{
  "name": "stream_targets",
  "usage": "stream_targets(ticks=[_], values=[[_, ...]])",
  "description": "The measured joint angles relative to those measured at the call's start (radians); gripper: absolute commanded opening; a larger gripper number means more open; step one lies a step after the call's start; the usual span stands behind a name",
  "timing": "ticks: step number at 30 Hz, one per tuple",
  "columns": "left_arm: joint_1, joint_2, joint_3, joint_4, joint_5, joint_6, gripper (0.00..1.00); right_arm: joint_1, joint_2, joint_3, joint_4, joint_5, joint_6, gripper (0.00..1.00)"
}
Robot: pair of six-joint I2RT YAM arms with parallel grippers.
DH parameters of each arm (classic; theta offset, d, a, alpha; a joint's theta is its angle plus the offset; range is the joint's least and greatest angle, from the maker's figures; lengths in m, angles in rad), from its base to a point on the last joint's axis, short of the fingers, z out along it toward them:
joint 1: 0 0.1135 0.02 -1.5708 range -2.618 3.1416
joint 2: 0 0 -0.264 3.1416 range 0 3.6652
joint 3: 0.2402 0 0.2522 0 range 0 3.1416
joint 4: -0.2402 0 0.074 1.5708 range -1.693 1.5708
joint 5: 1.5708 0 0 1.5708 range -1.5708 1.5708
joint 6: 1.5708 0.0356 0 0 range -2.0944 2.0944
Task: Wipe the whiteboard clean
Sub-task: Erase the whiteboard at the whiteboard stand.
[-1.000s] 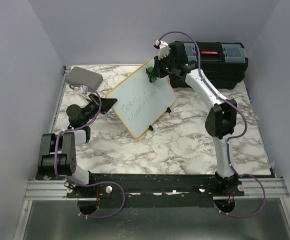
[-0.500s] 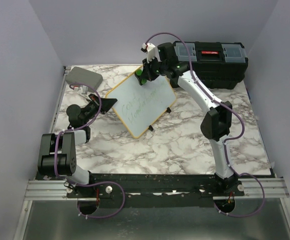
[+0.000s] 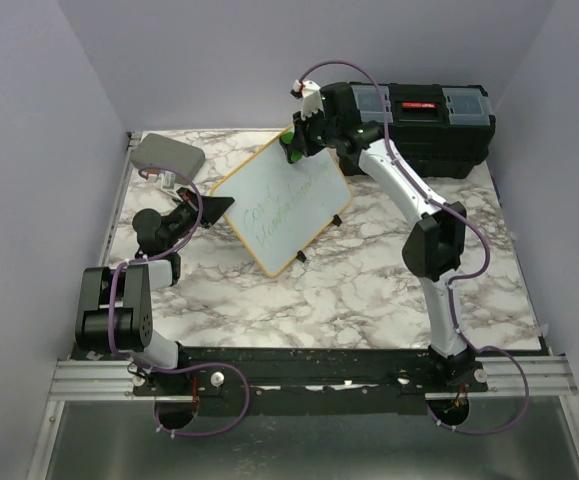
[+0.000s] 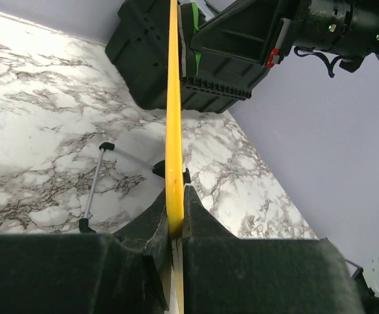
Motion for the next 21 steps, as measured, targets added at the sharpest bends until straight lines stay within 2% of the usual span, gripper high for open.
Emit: stream_targets(ticks=[8, 21], values=[[0.0, 0.0, 0.0, 0.0, 0.002, 0.0, 0.0, 0.024, 0.0, 0.0, -0.031, -0.131, -0.08, 0.01], [0.0, 0.0, 0.0, 0.0, 0.002, 0.0, 0.0, 0.083, -0.004, 0.0, -0.093, -0.159, -0.196, 0.01]])
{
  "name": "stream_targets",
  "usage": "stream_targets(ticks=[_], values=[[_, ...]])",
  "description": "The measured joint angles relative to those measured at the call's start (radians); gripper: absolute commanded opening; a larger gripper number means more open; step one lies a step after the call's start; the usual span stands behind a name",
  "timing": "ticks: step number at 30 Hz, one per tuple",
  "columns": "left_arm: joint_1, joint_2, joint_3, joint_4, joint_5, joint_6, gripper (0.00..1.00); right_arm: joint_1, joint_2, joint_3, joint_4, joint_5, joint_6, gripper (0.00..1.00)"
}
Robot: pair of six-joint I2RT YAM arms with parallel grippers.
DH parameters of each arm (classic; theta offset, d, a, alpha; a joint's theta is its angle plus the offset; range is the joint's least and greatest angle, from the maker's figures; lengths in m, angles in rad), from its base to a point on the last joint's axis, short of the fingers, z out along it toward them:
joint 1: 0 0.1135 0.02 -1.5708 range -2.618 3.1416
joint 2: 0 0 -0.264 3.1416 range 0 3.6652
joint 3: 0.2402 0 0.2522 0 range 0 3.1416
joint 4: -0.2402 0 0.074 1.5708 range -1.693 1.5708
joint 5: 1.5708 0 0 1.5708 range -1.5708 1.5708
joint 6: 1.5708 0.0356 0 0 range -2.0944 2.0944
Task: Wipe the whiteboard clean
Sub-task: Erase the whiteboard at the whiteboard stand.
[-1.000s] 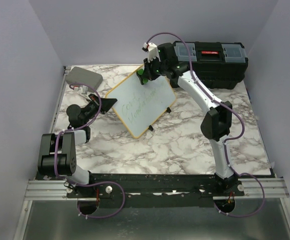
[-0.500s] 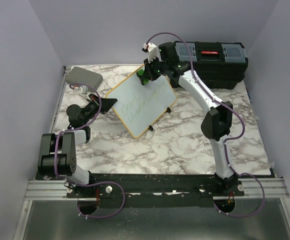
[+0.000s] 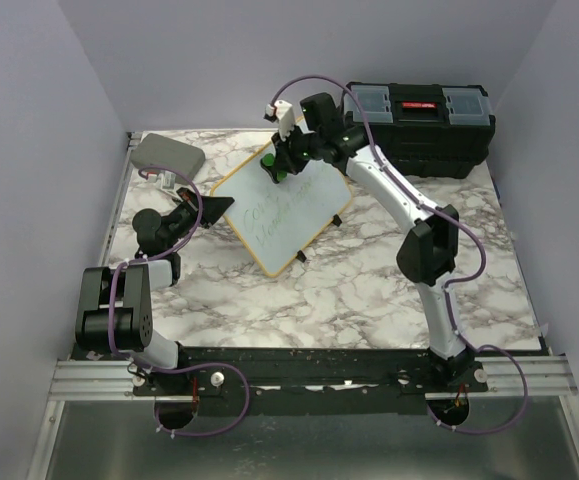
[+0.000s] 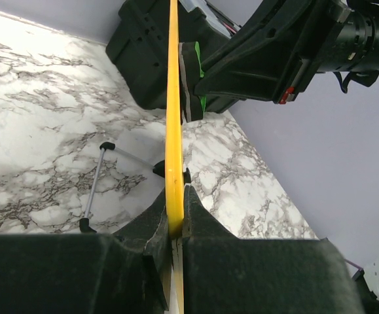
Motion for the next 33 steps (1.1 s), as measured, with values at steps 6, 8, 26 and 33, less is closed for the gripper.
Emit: stream_targets(ticks=[6, 8, 26, 33], values=[[0.0, 0.0, 0.0, 0.001, 0.001, 0.0, 0.0, 0.014, -0.044, -0.081, -0.004, 0.06, -0.057, 0.01], [0.0, 0.0, 0.0, 0.001, 0.001, 0.0, 0.0, 0.013, -0.05, -0.093, -0.004, 0.081, -0.06, 0.01], [-0.002, 0.0, 0.0, 0.008, 0.002, 0.001, 0.0, -0.245, -0.156, -0.172, 0.132, 0.058, 0.137, 0.01], [-0.002, 0.0, 0.0, 0.008, 0.002, 0.001, 0.0, -0.213, -0.301, -0.315, 0.213, -0.132, 0.152, 0.01]])
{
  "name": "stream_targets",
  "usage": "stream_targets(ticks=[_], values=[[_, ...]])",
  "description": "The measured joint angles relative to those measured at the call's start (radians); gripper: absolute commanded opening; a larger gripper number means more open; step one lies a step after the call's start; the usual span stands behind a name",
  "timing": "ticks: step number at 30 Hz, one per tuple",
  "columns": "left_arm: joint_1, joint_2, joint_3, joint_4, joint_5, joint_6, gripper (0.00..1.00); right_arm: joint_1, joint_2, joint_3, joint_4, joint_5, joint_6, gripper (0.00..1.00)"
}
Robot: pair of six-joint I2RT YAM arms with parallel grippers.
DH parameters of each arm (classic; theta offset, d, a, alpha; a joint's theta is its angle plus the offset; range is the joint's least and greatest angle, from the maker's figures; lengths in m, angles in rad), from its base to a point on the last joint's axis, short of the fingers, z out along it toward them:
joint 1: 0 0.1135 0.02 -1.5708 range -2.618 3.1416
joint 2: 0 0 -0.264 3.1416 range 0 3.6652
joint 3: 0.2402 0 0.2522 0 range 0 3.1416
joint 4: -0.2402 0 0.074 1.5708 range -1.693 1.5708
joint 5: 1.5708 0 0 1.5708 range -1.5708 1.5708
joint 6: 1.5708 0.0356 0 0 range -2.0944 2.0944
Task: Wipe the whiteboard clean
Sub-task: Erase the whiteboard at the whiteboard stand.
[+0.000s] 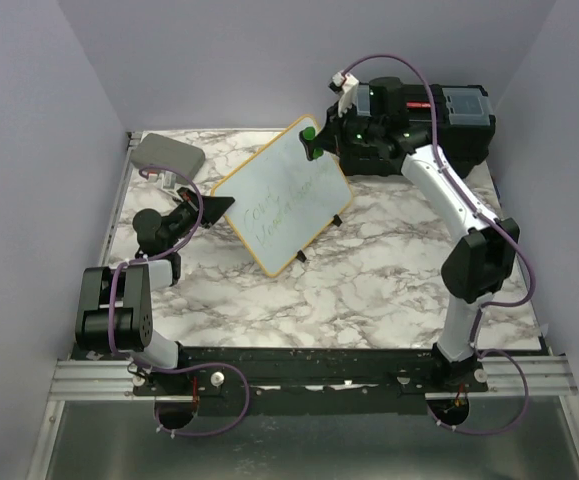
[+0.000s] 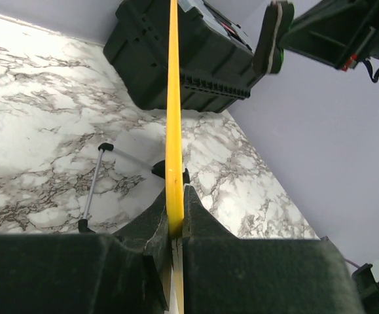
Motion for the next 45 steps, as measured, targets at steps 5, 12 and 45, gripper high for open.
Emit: stream_targets(ticks=[5, 12, 45], values=[[0.0, 0.0, 0.0, 0.0, 0.0, 0.0, 0.0, 0.045, -0.063, -0.147, 0.047, 0.008, 0.0, 0.01], [0.0, 0.0, 0.0, 0.001, 0.0, -0.001, 0.0, 0.058, 0.105, 0.06, 0.008, 0.148, 0.008, 0.01], [0.0, 0.0, 0.008, -0.018, 0.003, 0.005, 0.0, -0.002, 0.393, 0.424, -0.154, 0.059, 0.037, 0.01]])
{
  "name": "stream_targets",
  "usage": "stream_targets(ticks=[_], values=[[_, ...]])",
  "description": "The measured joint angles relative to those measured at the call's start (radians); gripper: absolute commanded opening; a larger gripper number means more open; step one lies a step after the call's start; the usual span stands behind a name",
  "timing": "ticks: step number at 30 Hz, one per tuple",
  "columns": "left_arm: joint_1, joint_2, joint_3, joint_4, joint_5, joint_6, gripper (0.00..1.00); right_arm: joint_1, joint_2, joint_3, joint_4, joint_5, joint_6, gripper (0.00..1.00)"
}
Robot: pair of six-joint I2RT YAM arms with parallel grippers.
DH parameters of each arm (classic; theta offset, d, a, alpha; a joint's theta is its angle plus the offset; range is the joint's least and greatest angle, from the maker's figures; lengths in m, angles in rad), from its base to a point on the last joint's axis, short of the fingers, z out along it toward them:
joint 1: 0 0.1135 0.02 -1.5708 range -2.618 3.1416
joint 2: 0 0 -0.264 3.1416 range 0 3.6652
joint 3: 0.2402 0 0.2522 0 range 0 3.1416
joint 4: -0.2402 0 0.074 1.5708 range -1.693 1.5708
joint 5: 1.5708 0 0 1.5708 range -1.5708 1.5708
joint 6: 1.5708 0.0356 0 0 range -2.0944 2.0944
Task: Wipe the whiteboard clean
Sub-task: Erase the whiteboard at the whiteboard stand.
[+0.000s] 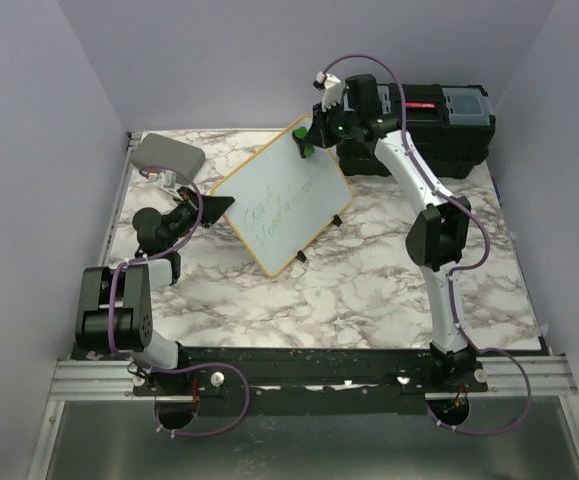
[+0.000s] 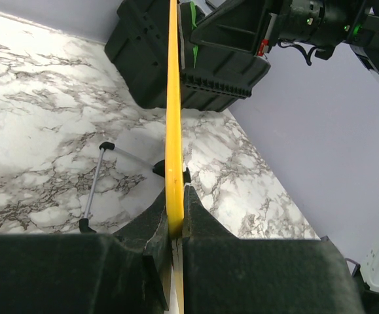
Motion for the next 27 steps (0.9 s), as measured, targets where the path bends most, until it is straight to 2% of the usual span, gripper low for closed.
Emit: stream_targets(ticks=[5, 15, 19, 27], values=[[0.0, 0.0, 0.001, -0.005, 0.0, 0.0, 0.0, 0.033, -0.002, -0.004, -0.013, -0.032, -0.029, 0.01], [0.0, 0.0, 0.001, -0.005, 0.0, 0.0, 0.0, 0.008, -0.01, -0.009, -0.001, 0.119, 0.06, 0.01], [0.0, 0.0, 0.001, -0.003, 0.002, 0.001, 0.0, -0.014, -0.01, -0.009, 0.003, 0.132, 0.068, 0.01], [0.0, 0.0, 0.002, -0.003, 0.006, 0.002, 0.0, -0.016, -0.01, -0.032, 0.004, -0.027, 0.035, 0.01]])
